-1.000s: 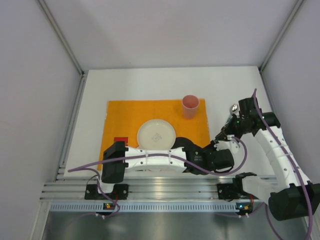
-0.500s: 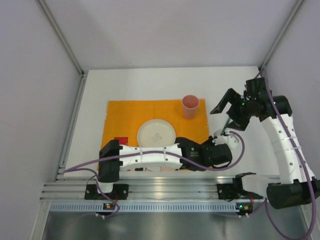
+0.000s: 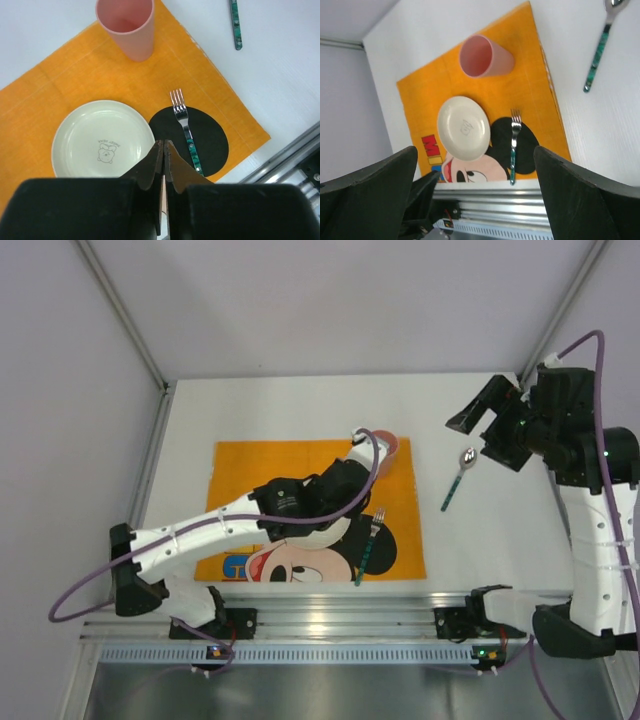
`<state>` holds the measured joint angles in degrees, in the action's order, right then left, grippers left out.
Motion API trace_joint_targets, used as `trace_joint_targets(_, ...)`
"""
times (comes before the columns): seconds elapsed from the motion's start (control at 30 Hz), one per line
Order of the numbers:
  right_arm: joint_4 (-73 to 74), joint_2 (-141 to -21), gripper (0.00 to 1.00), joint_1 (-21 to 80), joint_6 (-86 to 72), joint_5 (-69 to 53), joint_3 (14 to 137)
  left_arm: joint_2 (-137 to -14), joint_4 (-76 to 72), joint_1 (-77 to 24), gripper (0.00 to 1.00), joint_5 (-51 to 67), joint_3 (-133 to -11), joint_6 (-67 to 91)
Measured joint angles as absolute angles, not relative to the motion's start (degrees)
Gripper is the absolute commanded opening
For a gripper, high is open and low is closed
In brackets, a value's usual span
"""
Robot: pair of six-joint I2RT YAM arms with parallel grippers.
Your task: Set the dinner table for one person
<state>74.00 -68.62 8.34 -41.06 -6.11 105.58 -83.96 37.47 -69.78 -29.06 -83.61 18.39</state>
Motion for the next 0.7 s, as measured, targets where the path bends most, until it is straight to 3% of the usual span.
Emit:
trace_joint_targets(0.03, 73.78, -67.94, 1.0, 8.34, -41.12, -6.07, 103.48, -82.26, 36.88, -69.01, 0.22, -28.05, -82.11, 18.5)
trace_joint_targets(0.2, 72.64, -65.71, 1.0, 8.21, -41.89, -6.9, 90.59, -83.29, 33.87, -68.82, 0.47, -22.04, -76.55, 19.99)
trace_joint_targets(0.37, 72.03, -63.94, 1.0, 8.19, -42.54, -7.38, 81.47, -91.88, 33.23, -69.04, 0.52, -16.14, -72.97, 21.28)
trace_joint_targets(0.47, 71.9, -61.41, 1.0, 8.16, -42.65, -7.38, 78.48, -96.66, 33.06, -69.1, 0.45, -13.91, -72.1, 20.95)
trace_joint_targets(0.7, 71.83, -57.1, 1.0, 8.12, -42.63, -7.33, 76.49, -104.07, 31.92, -69.1, 0.45, -11.05, -72.34, 19.57)
